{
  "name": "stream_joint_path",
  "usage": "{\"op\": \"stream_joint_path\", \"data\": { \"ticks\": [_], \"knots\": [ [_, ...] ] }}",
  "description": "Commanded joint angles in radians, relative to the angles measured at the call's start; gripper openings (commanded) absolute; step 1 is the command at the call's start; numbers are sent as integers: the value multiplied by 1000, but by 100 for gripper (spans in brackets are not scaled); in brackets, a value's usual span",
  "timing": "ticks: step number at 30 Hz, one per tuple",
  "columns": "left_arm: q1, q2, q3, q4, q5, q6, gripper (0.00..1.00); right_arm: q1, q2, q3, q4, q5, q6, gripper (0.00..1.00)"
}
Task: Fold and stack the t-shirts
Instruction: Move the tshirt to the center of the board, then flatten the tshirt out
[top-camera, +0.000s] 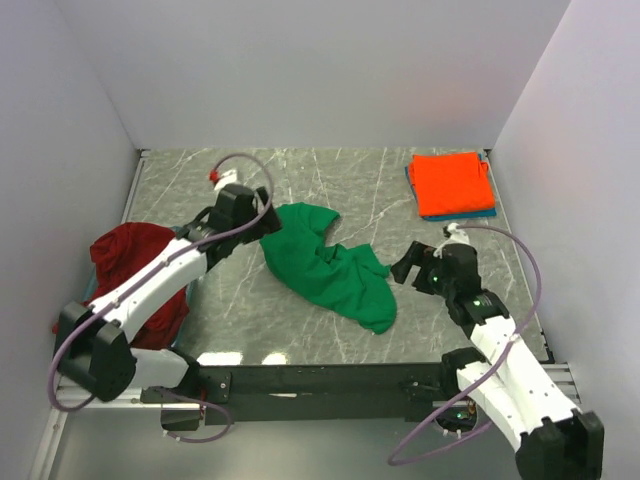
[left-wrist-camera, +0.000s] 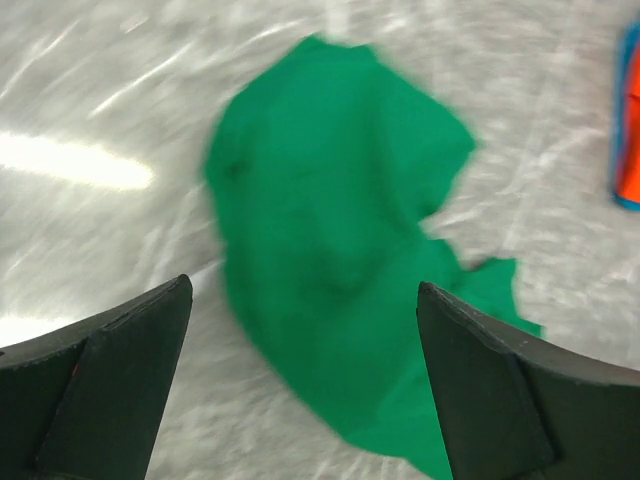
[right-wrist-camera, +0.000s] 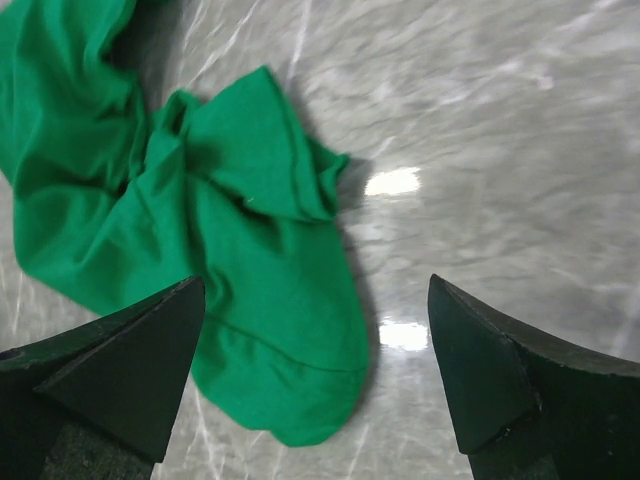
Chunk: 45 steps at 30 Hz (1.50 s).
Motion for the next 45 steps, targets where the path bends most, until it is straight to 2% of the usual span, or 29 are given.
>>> {"op": "stream_joint_path", "data": {
  "ticks": [1,4,8,12,14,20,28,31,34,35,37,38,39,45],
  "knots": [
    [-53,84,170,33,36,117,99,67,67,72,35,59,4,97],
    [-75,211,323,21,62,208,100,115,96,74,21,90,29,97],
    [-76,447,554,21,303,430,99,126,79,51,4,92,50,97],
    [-78,676,786,-83,356,527,100,126,30,36,-29,135,61,97],
    [-86,791,909,-131,361,570,100,126,21,29,-37,153,68,97],
    [-121,1015,1128,-244,312,615,100,126,28,19,-33,155,68,97],
    [-141,1119,1155,-258,134,602,98,126,52,14,-28,161,56,97],
    [-141,1150,1179,-278,79,596,86,126,47,11,-25,164,56,97],
    [-141,1167,1181,-301,51,584,67,124,50,10,-22,167,53,97],
    [-141,1165,1175,-301,48,579,53,126,50,10,-20,168,53,97],
    [-142,1152,1155,-292,27,558,32,126,58,11,-13,164,55,97],
    [-141,1143,1148,-286,20,552,11,124,65,11,-8,161,53,97],
    [-141,1132,1138,-268,10,544,1,126,71,14,6,161,53,97],
    [-141,974,1019,-141,-4,463,0,126,191,83,27,185,97,97]
  ]
}}
